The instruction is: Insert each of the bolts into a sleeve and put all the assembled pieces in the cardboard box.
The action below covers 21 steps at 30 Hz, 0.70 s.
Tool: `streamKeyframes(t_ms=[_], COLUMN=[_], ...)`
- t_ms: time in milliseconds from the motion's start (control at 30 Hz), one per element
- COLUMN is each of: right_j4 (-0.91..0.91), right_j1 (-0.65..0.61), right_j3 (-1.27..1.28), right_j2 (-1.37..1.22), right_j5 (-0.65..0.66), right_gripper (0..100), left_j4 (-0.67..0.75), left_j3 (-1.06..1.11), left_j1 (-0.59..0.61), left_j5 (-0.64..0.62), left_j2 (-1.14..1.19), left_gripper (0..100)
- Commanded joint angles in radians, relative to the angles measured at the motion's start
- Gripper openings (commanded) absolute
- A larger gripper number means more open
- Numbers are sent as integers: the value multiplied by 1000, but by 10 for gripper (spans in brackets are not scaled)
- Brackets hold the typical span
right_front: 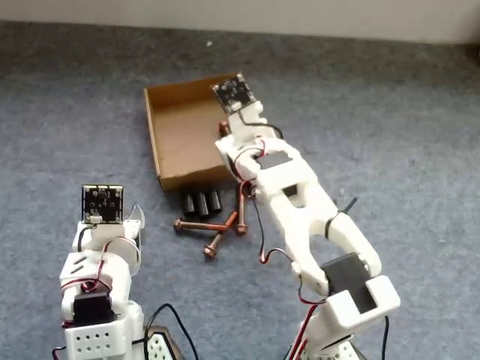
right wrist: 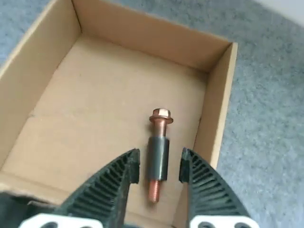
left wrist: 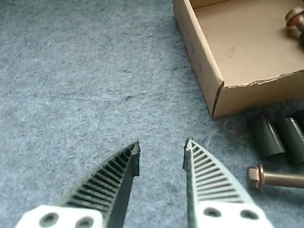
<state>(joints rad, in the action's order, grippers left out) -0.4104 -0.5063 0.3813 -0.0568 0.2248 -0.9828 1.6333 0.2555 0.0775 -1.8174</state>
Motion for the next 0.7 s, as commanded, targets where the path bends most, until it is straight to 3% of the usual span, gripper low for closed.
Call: streamKeyframes(t_ms=[0,233,367,667], right_j4=[-143,-403,-553,-595], right_j1=[4,-36,-107,-232], right_j3=[-76,-73,-81,-134], right_j2=[162,320,314,67], right_j5=[2,-3,-121,-155], right_gripper=[128,128,128,129], left_j4=[23,25,25,25], left_j3=[-7,-7,-7,-7], left_j1=[12,12,12,12], left_j5=[14,14,14,14], left_j2=[-13,-13,-13,-13], left_gripper=[164,164,164,164])
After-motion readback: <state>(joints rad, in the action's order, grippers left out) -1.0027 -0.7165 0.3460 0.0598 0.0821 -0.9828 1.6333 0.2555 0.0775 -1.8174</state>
